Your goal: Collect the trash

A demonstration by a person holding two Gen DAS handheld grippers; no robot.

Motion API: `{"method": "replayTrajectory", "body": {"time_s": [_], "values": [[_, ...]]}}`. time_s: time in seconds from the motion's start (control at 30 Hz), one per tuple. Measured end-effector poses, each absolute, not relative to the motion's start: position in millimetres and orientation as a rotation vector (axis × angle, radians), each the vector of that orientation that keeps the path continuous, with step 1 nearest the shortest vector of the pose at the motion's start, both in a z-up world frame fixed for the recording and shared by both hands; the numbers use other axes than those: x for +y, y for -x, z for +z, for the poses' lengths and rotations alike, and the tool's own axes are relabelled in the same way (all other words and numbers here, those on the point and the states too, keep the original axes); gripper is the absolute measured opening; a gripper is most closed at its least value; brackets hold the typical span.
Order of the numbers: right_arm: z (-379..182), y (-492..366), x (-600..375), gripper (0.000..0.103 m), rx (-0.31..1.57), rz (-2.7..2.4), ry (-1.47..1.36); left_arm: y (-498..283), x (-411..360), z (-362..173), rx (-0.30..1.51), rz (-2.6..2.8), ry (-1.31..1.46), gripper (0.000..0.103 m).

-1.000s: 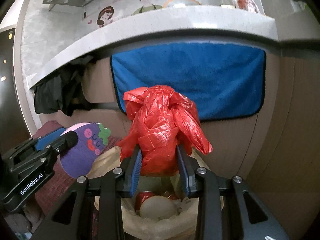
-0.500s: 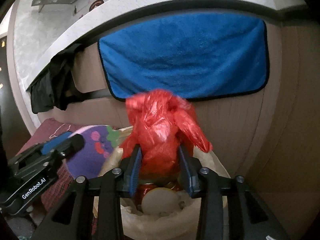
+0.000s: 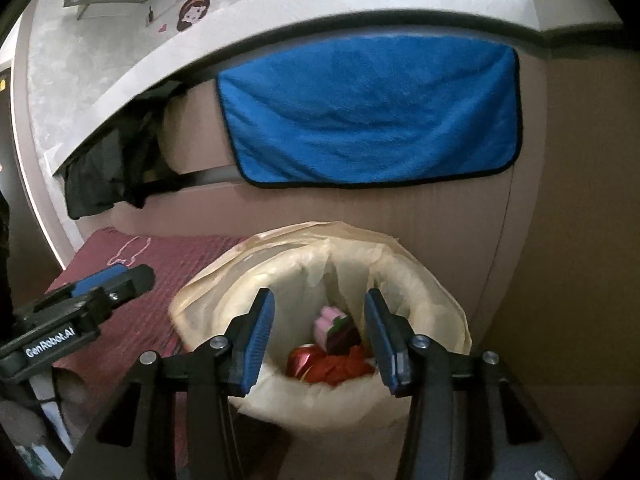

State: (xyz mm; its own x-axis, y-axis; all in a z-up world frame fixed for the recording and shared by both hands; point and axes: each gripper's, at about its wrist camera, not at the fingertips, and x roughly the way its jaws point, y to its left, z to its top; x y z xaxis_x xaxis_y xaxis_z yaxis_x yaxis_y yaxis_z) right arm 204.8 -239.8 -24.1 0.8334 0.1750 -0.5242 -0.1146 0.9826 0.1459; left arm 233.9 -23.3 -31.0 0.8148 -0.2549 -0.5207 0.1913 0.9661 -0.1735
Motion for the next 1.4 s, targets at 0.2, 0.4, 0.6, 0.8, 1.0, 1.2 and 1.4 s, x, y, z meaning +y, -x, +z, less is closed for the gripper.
{"method": "replayTrajectory", "body": {"time_s": [0.2, 0.4, 0.6, 0.8, 1.0, 1.2, 1.4], "values": [[-3, -137, -208, 0.044, 0.552, 0.151, -0.023, -153, 8, -1, 0.534, -0.167, 0.099, 0.056], [8, -66, -192, 0.047, 0.523, 0.211, -0.066, -81, 18, 15, 0.505, -0.165, 0.126, 0.056], [14, -13, -185, 0.047, 0.469, 0.179, -0.046, -26, 10, 19, 0.41, -0.149, 0.031, 0.056], [8, 27, -185, 0.047, 0.417, 0.135, -0.069, -7, 8, 14, 0.427, -0.131, 0.002, 0.056], [1, 29, -185, 0.047, 0.447, 0.13, -0.076, -8, 4, 8, 0.498, -0.015, -0.069, 0.056], [4, 32, -178, 0.047, 0.429, 0.156, -0.071, 1, 7, 12, 0.457, 0.019, -0.081, 0.056], [11, 39, -173, 0.047, 0.381, 0.155, -0.057, 6, 10, 15, 0.436, 0.036, -0.071, 0.056]]}}
